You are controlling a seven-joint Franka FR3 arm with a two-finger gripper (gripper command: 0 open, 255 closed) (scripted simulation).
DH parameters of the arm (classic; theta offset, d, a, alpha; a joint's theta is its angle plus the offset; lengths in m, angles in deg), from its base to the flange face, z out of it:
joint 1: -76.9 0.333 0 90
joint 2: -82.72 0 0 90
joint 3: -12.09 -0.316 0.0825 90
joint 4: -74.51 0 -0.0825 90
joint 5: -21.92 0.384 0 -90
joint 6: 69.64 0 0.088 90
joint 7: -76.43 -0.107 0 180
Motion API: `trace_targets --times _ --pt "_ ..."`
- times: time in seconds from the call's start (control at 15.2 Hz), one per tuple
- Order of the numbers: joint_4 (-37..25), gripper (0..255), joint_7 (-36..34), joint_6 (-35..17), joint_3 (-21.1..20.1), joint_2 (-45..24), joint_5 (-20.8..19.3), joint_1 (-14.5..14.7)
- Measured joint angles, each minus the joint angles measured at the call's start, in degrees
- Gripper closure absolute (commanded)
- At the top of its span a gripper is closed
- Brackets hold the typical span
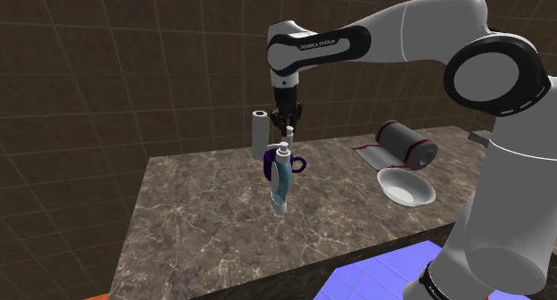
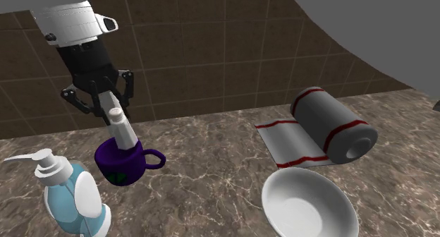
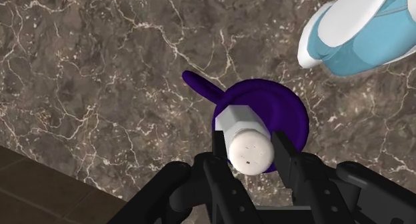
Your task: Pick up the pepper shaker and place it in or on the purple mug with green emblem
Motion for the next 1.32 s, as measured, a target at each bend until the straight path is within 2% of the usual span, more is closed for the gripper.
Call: trace_targets --times 0.46,0.53,0.92,1.32 --pt "1.36 255 -0.08 -1.59 0.05 0.02 -0.07 -0.03" --pt "1.47 0 -0.06 -1.62 0.06 0.06 -0.07 -0.03" --pt "1.58 0 -0.06 -1.61 0.01 0.01 -0.02 0.0" --pt "-6.54 0 0.05 5.46 -0.08 -1.01 0.11 0.12"
